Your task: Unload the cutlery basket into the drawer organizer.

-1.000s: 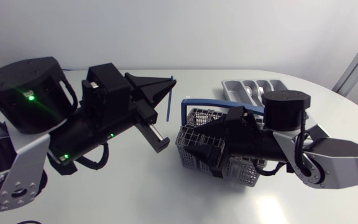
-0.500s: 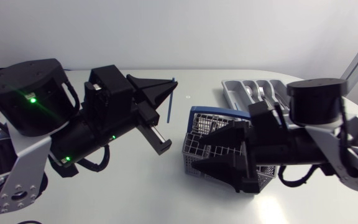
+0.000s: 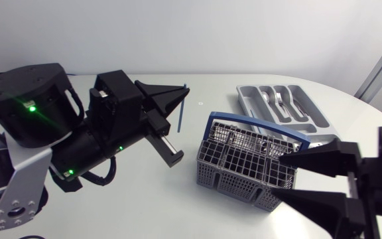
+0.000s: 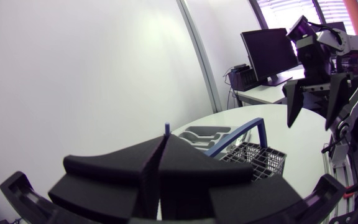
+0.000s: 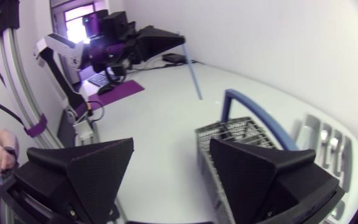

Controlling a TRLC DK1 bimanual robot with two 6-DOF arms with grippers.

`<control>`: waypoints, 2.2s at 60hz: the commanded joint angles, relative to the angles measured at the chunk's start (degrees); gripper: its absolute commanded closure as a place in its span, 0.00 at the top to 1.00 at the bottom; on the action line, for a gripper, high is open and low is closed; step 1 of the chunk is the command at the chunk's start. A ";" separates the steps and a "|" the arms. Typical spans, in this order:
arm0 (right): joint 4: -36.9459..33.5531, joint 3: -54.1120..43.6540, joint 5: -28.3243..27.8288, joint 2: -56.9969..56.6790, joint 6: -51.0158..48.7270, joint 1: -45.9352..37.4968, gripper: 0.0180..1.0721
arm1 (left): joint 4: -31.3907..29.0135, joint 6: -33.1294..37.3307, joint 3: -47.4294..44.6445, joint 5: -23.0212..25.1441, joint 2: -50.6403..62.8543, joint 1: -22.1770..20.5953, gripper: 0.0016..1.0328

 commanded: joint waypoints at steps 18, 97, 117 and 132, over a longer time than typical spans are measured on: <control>9.73 -2.61 7.29 -2.18 -8.29 -23.46 0.26 | -0.41 -0.11 1.45 -0.36 -1.91 0.19 0.16; 29.24 17.87 33.66 63.56 0.76 5.55 0.10 | -4.37 0.95 1.36 -2.29 -6.57 0.37 0.16; 24.67 5.13 22.50 36.67 -2.93 -3.42 0.11 | -4.37 1.21 1.54 -2.12 -6.04 0.45 0.16; 26.87 -3.13 19.42 19.97 -4.16 3.79 0.54 | -4.10 -1.51 6.90 -0.18 1.78 -0.34 0.17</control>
